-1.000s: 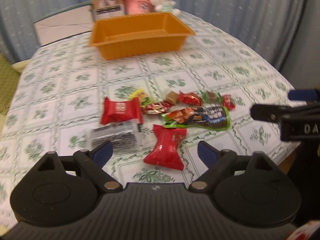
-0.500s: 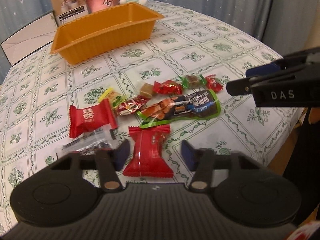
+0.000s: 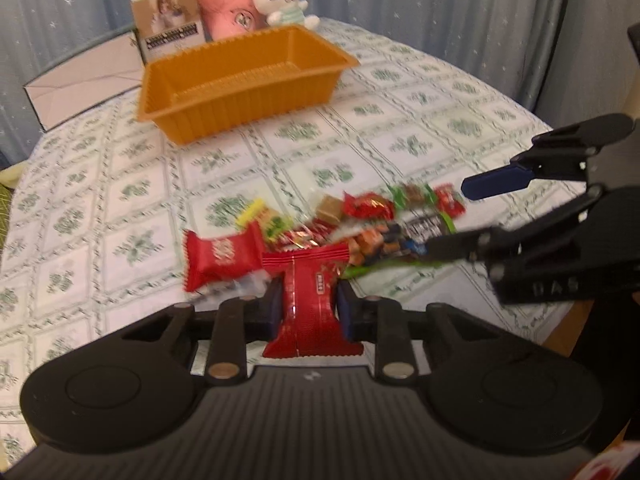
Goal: Organize snacks
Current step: 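Grasp the red candy packet with the left gripper while the right gripper grasps the green-blue bar, then carry both packets over the orange tray and open both grippers to drop them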
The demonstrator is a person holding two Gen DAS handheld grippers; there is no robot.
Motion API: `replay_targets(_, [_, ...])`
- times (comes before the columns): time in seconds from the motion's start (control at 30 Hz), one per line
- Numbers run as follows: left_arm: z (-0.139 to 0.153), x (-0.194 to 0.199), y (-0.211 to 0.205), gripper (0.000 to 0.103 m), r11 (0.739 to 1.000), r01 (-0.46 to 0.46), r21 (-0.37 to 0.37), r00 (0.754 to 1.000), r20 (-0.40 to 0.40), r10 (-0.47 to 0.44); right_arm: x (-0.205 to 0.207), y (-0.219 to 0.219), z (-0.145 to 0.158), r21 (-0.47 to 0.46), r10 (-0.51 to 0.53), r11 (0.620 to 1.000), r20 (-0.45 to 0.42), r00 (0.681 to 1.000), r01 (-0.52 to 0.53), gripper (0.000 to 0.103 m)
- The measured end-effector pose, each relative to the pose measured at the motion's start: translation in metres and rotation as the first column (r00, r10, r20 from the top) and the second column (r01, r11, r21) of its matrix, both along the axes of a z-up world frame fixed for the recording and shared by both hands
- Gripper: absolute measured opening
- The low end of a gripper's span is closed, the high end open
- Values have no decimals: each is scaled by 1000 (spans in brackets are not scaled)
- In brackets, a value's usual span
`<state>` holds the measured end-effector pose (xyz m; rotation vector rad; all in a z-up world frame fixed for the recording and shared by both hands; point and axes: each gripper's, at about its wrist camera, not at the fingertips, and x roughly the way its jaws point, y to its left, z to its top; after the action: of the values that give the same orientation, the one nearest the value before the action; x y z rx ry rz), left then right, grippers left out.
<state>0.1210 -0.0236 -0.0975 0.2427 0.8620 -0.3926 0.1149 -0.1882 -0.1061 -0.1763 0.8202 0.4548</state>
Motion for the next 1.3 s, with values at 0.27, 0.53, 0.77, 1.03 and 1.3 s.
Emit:
replay_targets(0.27, [17,14,27,25,996,-86,-22,996,37,87,24,29,-21,-77,243,967,-20,970,-244,62])
replay_targets(0.53, [20,19,43,25,991,-120,-51,992,28,122,41,41,-38,-122,338,931,-68,939,-344,59])
replay_targets(0.77, [20,21,47,25,989,-139,-56,990,26,141,31,40,-34,-107,312,942,-83,947,-319,30])
replay_targets(1.03, [35,29,47,25,983,-166,-84,985,38,170,13,26,1,10,203,979,-19,979,-203,29])
replay_targets(1.3, [61,72,37,25,978,-175,-116,978,93,187,44,5,49,105,4,994,102,995,-15,29])
